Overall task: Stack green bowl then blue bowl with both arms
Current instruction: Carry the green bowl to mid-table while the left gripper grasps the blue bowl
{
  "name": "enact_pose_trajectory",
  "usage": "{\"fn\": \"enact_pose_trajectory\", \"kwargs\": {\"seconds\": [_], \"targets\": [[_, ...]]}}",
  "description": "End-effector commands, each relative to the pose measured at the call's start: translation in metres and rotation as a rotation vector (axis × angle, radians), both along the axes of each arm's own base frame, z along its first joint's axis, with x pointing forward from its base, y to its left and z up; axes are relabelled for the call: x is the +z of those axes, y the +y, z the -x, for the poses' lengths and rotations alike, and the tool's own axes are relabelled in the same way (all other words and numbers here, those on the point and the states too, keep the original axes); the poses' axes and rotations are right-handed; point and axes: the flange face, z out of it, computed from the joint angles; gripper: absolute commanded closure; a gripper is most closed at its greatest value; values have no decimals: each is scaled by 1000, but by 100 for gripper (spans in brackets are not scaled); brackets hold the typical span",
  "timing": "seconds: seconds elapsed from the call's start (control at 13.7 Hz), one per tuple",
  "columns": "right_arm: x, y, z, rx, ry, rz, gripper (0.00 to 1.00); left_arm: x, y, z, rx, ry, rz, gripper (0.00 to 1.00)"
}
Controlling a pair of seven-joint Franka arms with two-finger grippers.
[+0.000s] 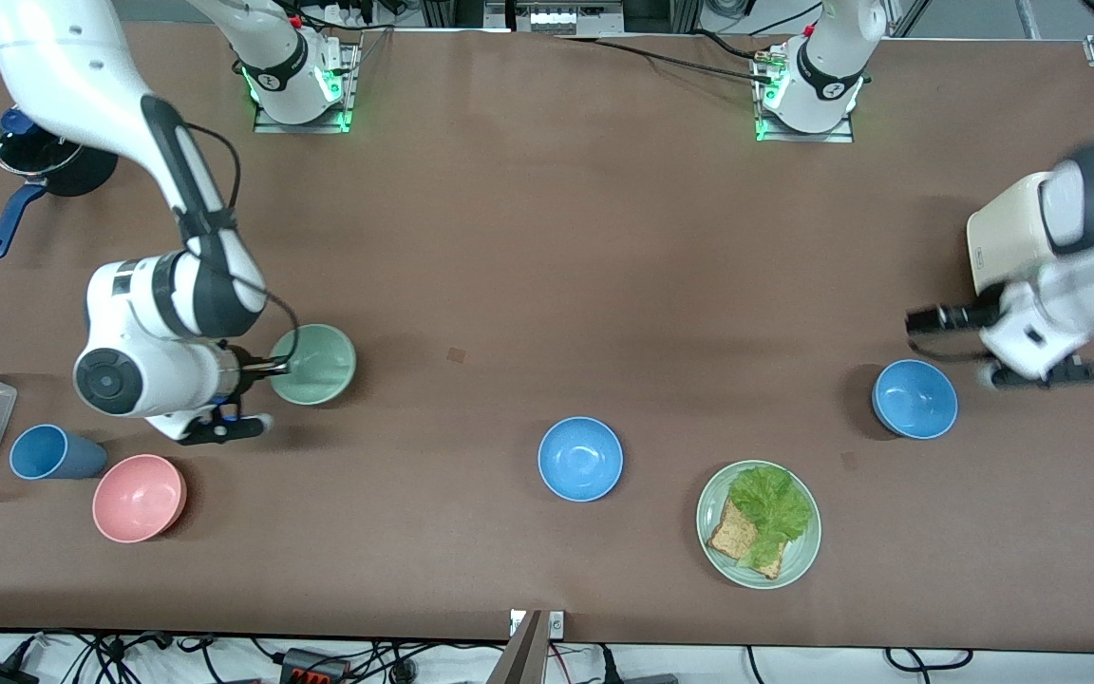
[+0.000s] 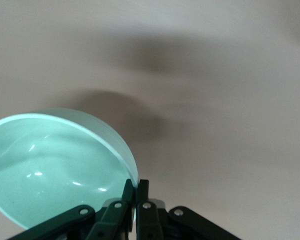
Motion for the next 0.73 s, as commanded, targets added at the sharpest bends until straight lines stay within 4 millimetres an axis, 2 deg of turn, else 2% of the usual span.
{"fn": "enact_pose_trajectory", "kwargs": {"seconds": [0.0, 0.07, 0.15, 0.22, 0.44, 0.58, 0.66], "targets": [[30, 97, 16, -2, -18, 2, 100, -58, 29, -44, -93, -21, 20, 0], [32, 148, 31, -4, -26, 5, 100, -75, 53, -53, -134, -99, 4, 0], [25, 196, 47, -22, -46, 13, 100, -94, 68, -56, -170, -139, 5, 0], [17, 227, 59, -45, -60, 15, 100, -112, 75, -58, -200, -146, 18, 0], [-8, 285, 87, -127, 9, -91, 100, -136, 81, -60, -218, -169, 16, 0], [-18, 306, 103, -115, 37, -108, 100, -151, 87, -59, -266, -187, 21, 1], [-21, 308, 107, -110, 45, -102, 100, -156, 87, -59, -277, -188, 24, 7]]}}
